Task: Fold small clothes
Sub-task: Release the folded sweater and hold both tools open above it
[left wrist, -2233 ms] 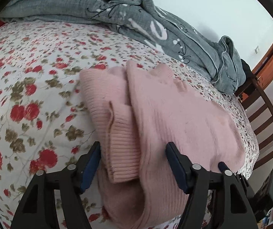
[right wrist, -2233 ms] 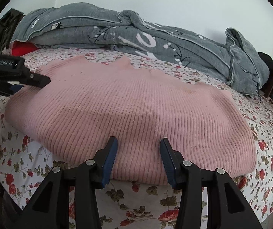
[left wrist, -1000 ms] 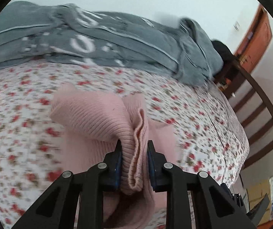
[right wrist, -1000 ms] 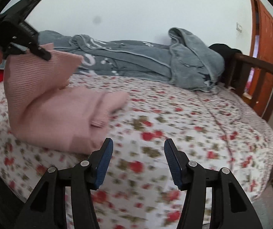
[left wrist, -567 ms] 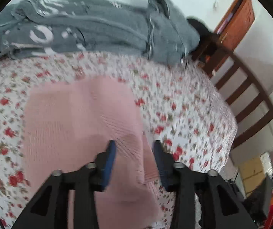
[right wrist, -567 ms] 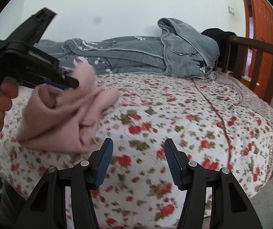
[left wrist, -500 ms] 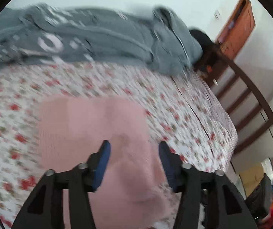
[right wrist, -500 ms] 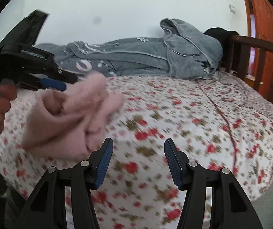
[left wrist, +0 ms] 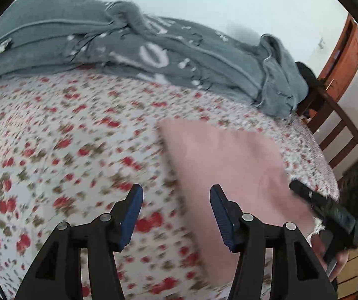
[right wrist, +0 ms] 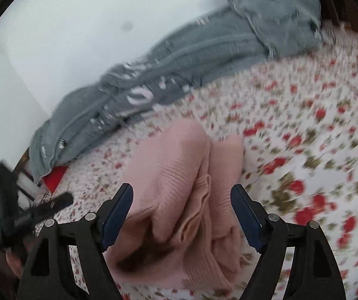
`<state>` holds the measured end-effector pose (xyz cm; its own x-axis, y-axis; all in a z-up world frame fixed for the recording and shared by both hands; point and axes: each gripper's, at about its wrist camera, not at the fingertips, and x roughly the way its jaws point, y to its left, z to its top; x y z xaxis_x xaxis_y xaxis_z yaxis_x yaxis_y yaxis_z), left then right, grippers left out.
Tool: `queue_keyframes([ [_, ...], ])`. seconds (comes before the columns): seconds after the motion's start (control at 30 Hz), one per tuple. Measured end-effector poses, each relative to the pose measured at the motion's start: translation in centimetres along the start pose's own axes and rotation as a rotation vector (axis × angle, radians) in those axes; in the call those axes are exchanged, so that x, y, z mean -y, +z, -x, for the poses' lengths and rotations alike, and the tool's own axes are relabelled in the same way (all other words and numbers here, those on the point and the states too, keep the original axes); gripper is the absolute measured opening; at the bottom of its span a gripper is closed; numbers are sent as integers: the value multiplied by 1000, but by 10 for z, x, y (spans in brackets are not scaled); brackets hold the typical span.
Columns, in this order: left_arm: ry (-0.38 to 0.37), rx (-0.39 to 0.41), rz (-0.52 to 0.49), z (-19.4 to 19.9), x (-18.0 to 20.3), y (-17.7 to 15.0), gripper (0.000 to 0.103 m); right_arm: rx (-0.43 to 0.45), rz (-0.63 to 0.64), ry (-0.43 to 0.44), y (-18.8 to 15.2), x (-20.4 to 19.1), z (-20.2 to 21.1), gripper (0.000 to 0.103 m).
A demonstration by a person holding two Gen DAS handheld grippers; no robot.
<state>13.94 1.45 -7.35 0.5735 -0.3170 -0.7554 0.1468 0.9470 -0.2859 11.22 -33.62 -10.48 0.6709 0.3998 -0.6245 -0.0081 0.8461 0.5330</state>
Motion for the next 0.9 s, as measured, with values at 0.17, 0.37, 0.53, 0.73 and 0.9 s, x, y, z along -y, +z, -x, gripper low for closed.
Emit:
queue_keyframes([
  [0.17,10,-24,-15,-5,-18,-15,54,29,124,-57,-8,-26,-16,14],
  [0.37,-40,-31,-29,-9,-22,-24,54,172,132,9,3,-18,26,13],
  [0.53,-81,-36,-47,-16,-3,-27,54,8,151,-151,-11,9,-27,16],
  [0.73,-83,-10,-98,-20,26,-22,54,143,226,-199,-7,-16,14,38],
  [0.9,-69,-2,-77,-38,48,-15,54,201,320,-91,-18,-50,21,48],
])
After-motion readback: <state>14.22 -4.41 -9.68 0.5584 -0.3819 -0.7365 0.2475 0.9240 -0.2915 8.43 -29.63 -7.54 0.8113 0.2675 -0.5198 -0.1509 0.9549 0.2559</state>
